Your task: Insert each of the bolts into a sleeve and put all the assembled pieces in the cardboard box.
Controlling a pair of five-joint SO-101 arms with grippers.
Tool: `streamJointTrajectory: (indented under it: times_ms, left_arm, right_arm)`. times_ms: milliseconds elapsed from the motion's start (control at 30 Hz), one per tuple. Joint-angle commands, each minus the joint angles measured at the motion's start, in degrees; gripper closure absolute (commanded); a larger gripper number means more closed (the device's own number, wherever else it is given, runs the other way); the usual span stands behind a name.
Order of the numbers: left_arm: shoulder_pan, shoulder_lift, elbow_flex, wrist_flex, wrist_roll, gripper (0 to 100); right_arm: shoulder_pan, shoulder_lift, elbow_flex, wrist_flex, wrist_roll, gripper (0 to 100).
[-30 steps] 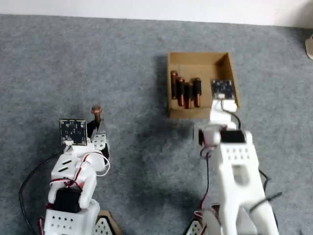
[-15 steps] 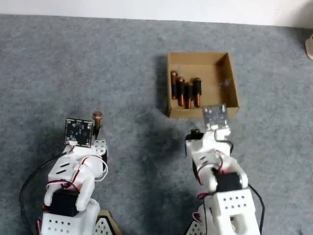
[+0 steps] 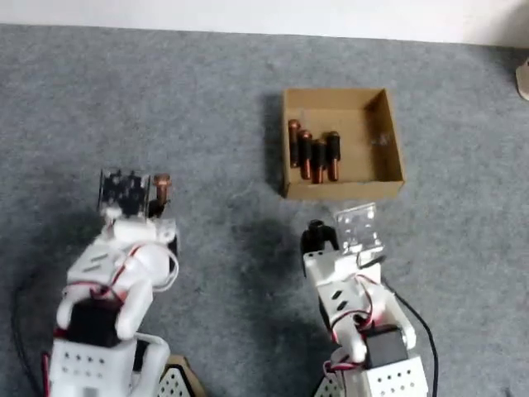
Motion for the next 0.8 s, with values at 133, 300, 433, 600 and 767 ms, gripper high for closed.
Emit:
streamJointTrajectory:
  times_ms: [133, 300, 433, 600, 767]
  left_arm:
    - [15.08, 13.58, -15.69, -0.97, 4.92, 99]
    - [19.56, 14.73, -10.51, -19.69, 8.09, 99]
    - [19.65, 14.73, 0.04, -42.02, 8.53, 99]
    - [21.14, 14.81, 8.66, -58.11, 8.53, 99]
    - [25.36, 14.81, 9.45, -58.37, 8.62, 99]
  right_arm:
    - [-5.67, -3.21, 0.04, -2.07, 0.70, 99.3]
    - [-6.02, -3.30, 4.70, -9.36, 0.62, 99.3]
    - [-6.02, -3.30, 9.63, -17.71, 0.53, 99.3]
    - [-6.02, -3.30, 13.58, -23.34, 0.35, 99.3]
    - [-6.11, -3.30, 13.85, -23.43, 0.53, 99.3]
